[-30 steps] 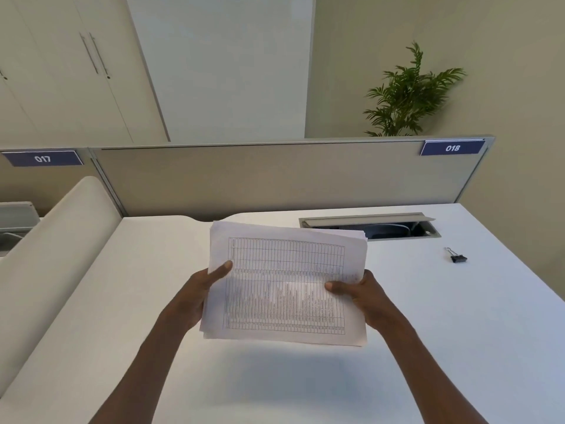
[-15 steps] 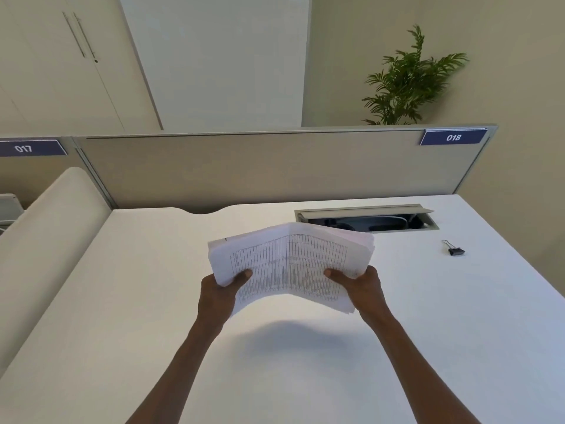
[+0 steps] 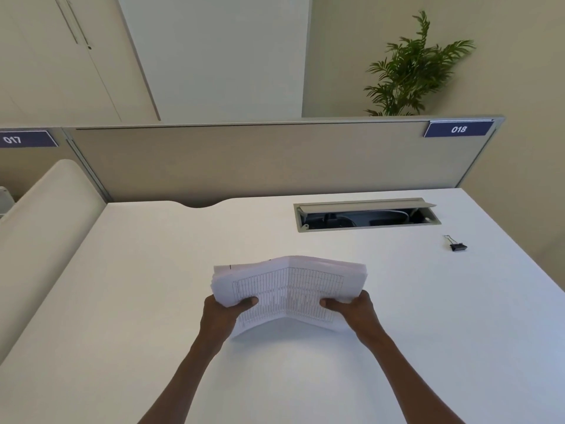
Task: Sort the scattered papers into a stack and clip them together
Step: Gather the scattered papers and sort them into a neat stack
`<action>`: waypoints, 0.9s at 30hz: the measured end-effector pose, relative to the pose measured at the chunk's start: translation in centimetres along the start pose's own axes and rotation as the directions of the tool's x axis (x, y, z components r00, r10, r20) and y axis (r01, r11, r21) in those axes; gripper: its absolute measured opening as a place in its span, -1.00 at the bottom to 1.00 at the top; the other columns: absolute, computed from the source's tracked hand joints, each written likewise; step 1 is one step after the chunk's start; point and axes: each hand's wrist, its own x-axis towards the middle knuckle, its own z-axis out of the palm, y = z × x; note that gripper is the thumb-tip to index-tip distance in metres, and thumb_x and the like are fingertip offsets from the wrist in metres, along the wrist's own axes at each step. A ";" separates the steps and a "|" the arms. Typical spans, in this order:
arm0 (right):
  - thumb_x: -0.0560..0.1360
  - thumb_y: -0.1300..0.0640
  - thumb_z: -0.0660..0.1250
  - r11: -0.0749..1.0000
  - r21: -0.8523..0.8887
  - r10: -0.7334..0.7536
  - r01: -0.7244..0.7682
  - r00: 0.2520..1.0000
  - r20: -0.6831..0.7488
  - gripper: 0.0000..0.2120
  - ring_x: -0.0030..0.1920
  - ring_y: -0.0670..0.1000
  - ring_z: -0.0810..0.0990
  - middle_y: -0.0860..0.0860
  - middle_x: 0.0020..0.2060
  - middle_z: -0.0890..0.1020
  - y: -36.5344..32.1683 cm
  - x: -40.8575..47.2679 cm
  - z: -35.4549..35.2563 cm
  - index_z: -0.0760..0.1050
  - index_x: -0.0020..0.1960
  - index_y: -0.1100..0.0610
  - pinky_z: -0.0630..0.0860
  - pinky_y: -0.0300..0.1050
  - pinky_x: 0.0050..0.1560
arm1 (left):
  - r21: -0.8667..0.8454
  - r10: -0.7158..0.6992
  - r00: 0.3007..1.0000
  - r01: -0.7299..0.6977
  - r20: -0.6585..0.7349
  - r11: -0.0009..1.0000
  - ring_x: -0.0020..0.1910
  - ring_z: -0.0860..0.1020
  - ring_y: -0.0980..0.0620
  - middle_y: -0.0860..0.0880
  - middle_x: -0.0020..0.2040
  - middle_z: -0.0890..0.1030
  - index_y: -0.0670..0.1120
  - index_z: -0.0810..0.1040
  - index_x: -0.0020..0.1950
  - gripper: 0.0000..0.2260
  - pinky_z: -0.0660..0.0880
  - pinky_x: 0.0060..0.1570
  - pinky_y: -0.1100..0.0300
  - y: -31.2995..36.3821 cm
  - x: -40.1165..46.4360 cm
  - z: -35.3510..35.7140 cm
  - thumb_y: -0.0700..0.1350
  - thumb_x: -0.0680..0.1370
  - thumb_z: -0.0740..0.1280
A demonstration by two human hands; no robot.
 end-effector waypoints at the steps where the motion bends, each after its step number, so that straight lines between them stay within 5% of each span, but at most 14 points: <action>1: 0.21 0.32 0.63 1.000 0.001 -0.002 0.002 1.000 -0.001 -0.60 0.00 0.04 0.70 0.04 -0.07 0.74 -0.1 0.1 0.0 0.66 0.02 0.19 0.63 -0.12 -0.01 | -0.008 0.008 1.000 -0.008 -0.004 1.000 -0.05 0.66 -0.04 -0.01 -0.10 0.73 -0.07 0.65 -0.05 -0.53 0.62 -0.07 -0.01 0.0 0.1 0.0 -0.01 0.11 0.65; 4: 0.20 0.30 0.64 1.000 -0.008 -0.006 0.006 1.000 0.005 -0.58 0.00 0.02 0.70 0.03 -0.06 0.74 0.0 0.6 -0.2 0.65 0.04 0.18 0.63 -0.06 0.04 | -0.026 0.019 1.000 -0.019 -0.018 0.999 -0.06 0.65 -0.03 -0.01 -0.10 0.72 -0.07 0.64 -0.05 -0.59 0.60 -0.12 0.06 0.0 0.5 0.0 -0.10 0.18 0.67; 9: 0.19 0.27 0.65 0.995 -0.095 0.032 -0.033 0.999 -0.013 -0.58 0.00 -0.01 0.67 0.00 -0.07 0.73 1.4 0.4 0.0 0.63 0.01 0.14 0.58 -0.33 -0.18 | 0.021 -0.017 0.999 0.016 0.029 1.000 -0.02 0.64 -0.07 -0.03 -0.08 0.72 -0.07 0.64 -0.06 -0.58 0.62 -0.08 0.00 -1.3 0.6 0.0 -0.07 0.13 0.64; 14: 0.24 0.20 0.64 0.987 -0.162 0.019 -0.012 0.999 0.042 -0.59 -0.03 -0.04 0.69 -0.01 -0.06 0.73 0.4 0.3 -0.4 0.63 0.05 0.18 0.57 -0.37 -0.24 | 0.047 -0.010 1.000 0.009 0.023 0.999 -0.02 0.64 -0.06 -0.03 -0.05 0.70 -0.05 0.63 -0.03 -0.62 0.60 -0.10 0.04 -1.2 1.0 -0.1 -0.16 0.23 0.66; 21: 0.43 0.15 0.51 0.986 -0.163 0.006 0.024 0.983 0.184 -0.74 -0.06 0.05 0.73 0.02 -0.02 0.74 -2.5 -0.3 -2.0 0.63 0.11 0.13 0.66 0.05 -0.02 | 0.058 0.017 0.993 -0.024 0.114 0.998 -0.11 0.72 0.00 0.00 -0.09 0.75 -0.11 0.68 0.02 -0.64 0.61 -0.17 0.14 1.8 1.8 -0.2 -0.21 0.26 0.63; 27: 0.39 0.22 0.52 1.000 0.007 -0.002 0.001 0.985 0.170 -0.73 -0.05 0.17 0.72 0.13 -0.06 0.74 -4.5 -1.0 -4.2 0.63 0.08 0.24 0.65 0.03 -0.09 | 0.081 0.058 0.992 -0.067 0.111 0.994 -0.19 0.71 0.10 0.05 -0.12 0.75 -0.10 0.68 0.02 -0.76 0.55 -0.25 0.28 4.4 1.4 0.7 -0.11 0.38 0.57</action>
